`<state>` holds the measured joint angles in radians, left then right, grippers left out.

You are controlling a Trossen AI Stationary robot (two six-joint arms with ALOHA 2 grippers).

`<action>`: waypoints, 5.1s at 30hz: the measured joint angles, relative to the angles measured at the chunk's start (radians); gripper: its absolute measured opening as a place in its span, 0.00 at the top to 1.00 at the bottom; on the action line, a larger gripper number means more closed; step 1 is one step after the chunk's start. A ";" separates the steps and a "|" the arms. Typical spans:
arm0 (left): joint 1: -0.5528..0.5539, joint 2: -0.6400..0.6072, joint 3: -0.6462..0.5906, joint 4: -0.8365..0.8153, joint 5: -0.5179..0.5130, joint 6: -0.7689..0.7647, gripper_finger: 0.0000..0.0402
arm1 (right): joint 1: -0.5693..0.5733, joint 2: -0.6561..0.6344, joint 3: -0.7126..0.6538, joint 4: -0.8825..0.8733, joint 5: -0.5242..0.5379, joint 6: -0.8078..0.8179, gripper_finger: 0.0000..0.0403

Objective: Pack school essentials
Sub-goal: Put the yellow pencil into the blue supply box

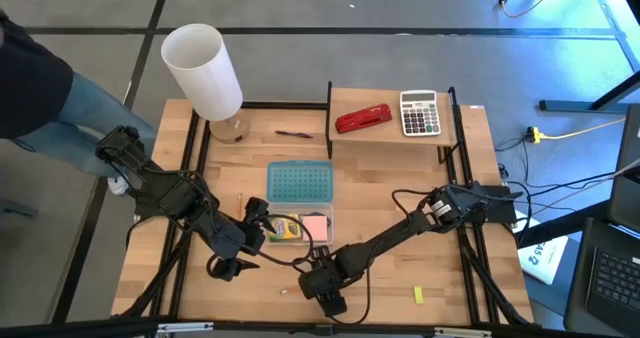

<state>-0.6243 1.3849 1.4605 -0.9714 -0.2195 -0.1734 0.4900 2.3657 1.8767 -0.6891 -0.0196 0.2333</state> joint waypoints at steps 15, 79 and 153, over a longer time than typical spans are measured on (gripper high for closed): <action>0.000 0.000 0.000 0.000 0.000 0.000 0.01 | -0.001 0.001 0.000 0.003 0.007 -0.001 0.58; 0.000 0.000 0.000 0.000 0.000 0.000 0.01 | -0.008 0.019 0.001 0.028 -0.042 -0.011 0.78; 0.000 0.000 0.000 0.000 0.000 0.000 0.01 | -0.016 0.027 -0.001 0.084 0.000 -0.081 0.92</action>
<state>-0.6243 1.3853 1.4608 -0.9715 -0.2199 -0.1734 0.4736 2.3924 1.8759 -0.6048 -0.0196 0.1520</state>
